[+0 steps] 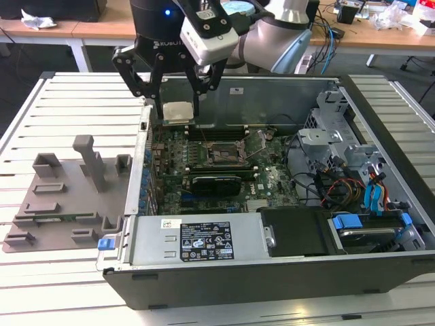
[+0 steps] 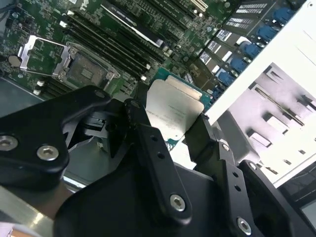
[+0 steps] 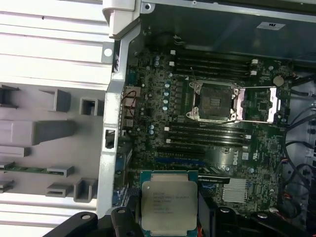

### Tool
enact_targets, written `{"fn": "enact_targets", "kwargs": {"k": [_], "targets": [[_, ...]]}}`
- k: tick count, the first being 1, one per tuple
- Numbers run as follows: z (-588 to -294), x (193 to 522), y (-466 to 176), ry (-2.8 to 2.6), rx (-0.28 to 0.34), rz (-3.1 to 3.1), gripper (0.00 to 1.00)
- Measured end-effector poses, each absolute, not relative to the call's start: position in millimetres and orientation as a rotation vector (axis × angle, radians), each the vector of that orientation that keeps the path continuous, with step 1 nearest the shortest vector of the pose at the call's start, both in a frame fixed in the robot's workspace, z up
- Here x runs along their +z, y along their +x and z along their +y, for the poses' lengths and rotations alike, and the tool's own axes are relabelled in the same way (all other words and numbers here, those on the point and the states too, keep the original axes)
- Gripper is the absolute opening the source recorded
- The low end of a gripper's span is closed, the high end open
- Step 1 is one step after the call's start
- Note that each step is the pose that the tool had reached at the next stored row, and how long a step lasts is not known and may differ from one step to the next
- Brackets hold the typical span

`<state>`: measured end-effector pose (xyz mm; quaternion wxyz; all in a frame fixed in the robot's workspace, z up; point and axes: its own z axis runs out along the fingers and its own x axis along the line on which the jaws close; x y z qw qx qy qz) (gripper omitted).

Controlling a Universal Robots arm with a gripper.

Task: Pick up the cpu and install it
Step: 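Pick up the cpu and move it towards the insertion slot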

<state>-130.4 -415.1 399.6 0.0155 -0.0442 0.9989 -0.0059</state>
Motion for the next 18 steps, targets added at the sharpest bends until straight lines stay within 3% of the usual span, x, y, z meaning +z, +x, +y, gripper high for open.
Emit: {"fn": "enact_targets", "kwargs": {"k": [18], "targets": [[-415.1,398.3,-92.2,-0.137,-0.019,3.107,0.55]]}}
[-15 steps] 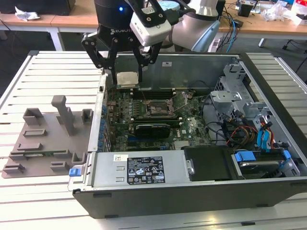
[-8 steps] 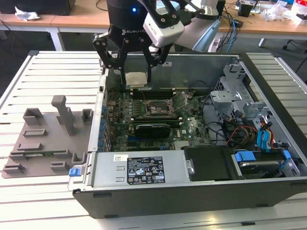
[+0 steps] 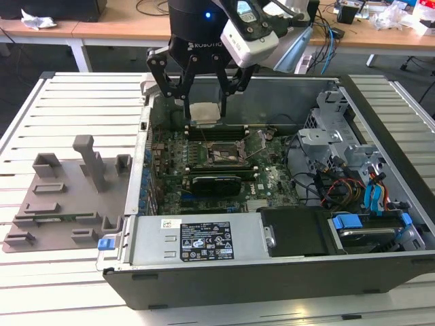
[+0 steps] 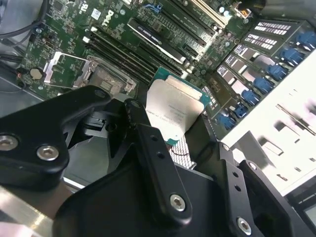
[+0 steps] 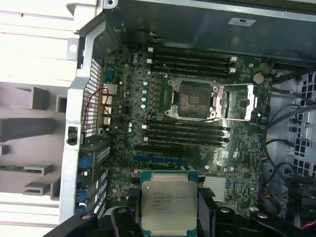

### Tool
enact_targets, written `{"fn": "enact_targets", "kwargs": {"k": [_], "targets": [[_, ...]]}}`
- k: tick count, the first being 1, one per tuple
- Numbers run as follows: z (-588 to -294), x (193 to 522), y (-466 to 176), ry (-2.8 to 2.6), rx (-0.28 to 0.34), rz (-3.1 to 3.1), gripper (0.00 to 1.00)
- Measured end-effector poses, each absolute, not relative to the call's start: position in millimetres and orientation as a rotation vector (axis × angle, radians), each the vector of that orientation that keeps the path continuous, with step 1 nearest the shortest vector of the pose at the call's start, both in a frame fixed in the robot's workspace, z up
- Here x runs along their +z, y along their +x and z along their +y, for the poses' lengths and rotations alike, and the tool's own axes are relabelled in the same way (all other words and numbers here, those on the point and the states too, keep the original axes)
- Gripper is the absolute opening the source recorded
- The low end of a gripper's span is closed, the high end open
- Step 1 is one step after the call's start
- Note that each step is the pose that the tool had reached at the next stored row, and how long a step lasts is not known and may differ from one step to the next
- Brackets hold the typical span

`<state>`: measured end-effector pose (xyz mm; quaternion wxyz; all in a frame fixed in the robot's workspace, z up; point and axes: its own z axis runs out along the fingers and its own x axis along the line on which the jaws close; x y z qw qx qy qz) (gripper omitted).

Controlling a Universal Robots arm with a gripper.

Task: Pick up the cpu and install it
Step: 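Pick up the cpu and move it towards the insertion slot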

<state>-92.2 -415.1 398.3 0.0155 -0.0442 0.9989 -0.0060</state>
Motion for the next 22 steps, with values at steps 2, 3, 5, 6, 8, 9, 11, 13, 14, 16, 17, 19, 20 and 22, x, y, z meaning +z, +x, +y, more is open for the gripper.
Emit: {"fn": "enact_targets", "kwargs": {"k": [2,3,5,6,8,9,11,13,14,16,17,19,20,22], "targets": [[-415.1,398.2,-90.5,-0.137,-0.019,3.107,0.55],[-415.1,398.1,-89.7,-0.137,-0.019,3.107,0.55],[-415.1,398.0,-86.8,-0.137,-0.019,3.107,0.55],[-415.1,397.9,-85.5,-0.137,-0.019,3.107,0.55],[-415.1,397.8,-82.6,-0.138,-0.019,3.107,0.55],[-415.1,397.8,-81.7,-0.137,-0.019,3.107,0.55],[-415.1,397.6,-78.5,-0.137,-0.019,3.107,0.55],[-415.1,397.3,-74.8,-0.137,-0.019,3.107,0.55],[-415.1,397.1,-72.7,-0.137,-0.019,3.107,0.55],[-415.1,396.5,-66.7,-0.137,-0.02,3.107,0.55],[-415.1,396.4,-65.1,-0.138,-0.02,3.107,0.55],[-415.1,395.9,-59.8,-0.138,-0.02,3.108,0.55],[-415.1,395.6,-58.0,-0.137,-0.02,3.107,0.55],[-415.1,395.3,-54.6,-0.138,-0.02,3.107,0.55]]}}
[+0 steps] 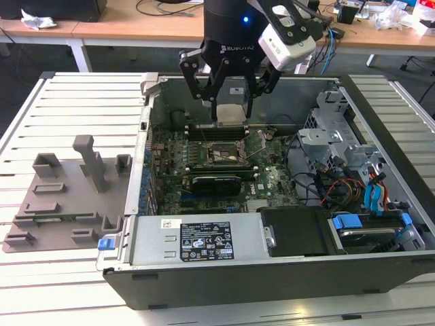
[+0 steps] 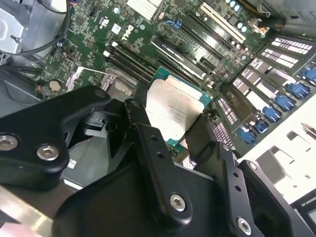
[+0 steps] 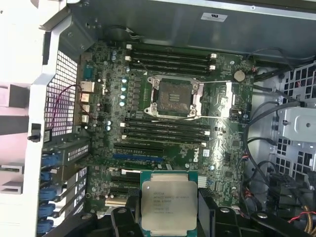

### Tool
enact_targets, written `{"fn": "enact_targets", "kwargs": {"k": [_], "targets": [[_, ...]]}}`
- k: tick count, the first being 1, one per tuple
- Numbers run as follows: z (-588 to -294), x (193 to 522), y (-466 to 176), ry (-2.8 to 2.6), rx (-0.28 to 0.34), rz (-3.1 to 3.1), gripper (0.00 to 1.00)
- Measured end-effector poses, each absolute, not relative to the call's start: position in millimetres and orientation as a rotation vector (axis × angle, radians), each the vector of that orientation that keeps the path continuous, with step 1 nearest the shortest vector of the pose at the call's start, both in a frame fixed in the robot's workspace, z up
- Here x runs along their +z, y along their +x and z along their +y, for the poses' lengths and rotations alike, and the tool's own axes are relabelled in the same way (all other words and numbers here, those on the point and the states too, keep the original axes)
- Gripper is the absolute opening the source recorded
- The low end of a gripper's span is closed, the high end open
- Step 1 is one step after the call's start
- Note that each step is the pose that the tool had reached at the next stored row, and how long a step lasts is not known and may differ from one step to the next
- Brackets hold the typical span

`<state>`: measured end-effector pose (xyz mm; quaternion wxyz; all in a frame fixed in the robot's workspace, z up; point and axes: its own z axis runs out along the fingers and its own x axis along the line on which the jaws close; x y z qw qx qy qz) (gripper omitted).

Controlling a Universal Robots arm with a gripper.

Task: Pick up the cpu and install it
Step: 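Pick up the cpu and move it towards the insertion slot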

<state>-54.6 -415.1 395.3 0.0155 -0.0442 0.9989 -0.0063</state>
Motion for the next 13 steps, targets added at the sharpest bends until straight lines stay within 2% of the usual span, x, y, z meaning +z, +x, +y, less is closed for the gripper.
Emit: {"fn": "enact_targets", "kwargs": {"k": [13], "targets": [[-415.1,393.3,-36.1,-0.138,-0.02,3.107,0.55]]}}
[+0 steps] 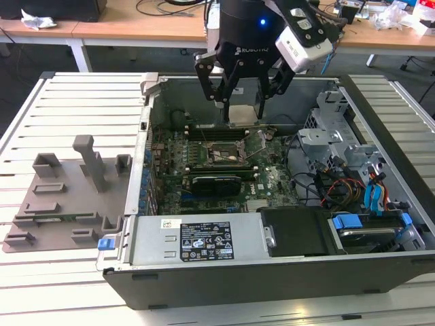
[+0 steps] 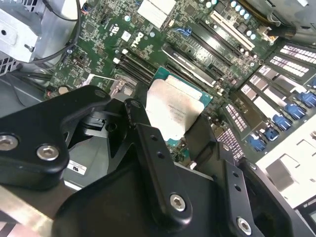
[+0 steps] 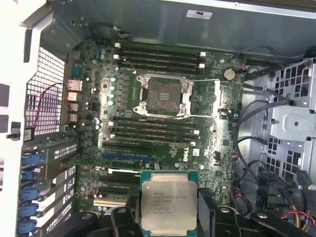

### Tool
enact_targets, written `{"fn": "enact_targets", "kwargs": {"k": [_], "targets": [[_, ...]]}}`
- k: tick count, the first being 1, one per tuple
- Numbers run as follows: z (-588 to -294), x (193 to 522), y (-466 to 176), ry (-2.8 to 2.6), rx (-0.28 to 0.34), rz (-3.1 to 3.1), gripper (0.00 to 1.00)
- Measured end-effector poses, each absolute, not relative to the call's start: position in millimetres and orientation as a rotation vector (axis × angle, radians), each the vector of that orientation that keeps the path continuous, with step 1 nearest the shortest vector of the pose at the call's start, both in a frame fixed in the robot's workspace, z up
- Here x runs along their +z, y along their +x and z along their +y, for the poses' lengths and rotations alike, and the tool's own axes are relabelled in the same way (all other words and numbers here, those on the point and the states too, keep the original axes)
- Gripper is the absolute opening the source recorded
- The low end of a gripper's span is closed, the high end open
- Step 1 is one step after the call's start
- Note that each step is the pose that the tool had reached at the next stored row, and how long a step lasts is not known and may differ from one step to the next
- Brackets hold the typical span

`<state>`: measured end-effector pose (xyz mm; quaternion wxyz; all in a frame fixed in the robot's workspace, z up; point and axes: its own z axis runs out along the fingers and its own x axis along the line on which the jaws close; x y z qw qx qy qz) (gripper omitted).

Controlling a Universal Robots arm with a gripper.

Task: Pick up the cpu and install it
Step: 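Pick up the cpu and move it towards the insertion slot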

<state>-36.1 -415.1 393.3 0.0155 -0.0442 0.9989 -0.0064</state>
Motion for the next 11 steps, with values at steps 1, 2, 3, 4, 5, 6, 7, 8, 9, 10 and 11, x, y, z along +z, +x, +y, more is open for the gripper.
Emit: {"fn": "enact_targets", "kwargs": {"k": [1,2,3,4,5,6,7,8,9,10,11], "targets": [[-415.1,393.2,-35.5,-0.137,-0.02,3.107,0.55],[-415.1,393.0,-34.2,-0.137,-0.02,3.107,0.55],[-415.1,392.6,-32.1,-0.138,-0.02,3.107,0.55],[-415.1,392.2,-30.8,-0.137,-0.02,3.107,0.55],[-415.1,391.9,-30.2,-0.137,-0.02,3.107,0.55],[-415.1,391.4,-29.7,-0.137,-0.02,3.108,0.55],[-415.0,390.9,-29.1,-0.138,-0.02,3.108,0.55],[-415.1,390.8,-29.0,-0.137,-0.02,3.108,0.55],[-415.1,390.8,-28.8,-0.137,-0.02,3.108,0.55],[-415.1,390.7,-28.7,-0.137,-0.02,3.107,0.55],[-415.1,390.7,-28.6,-0.138,-0.02,3.107,0.55]]}}
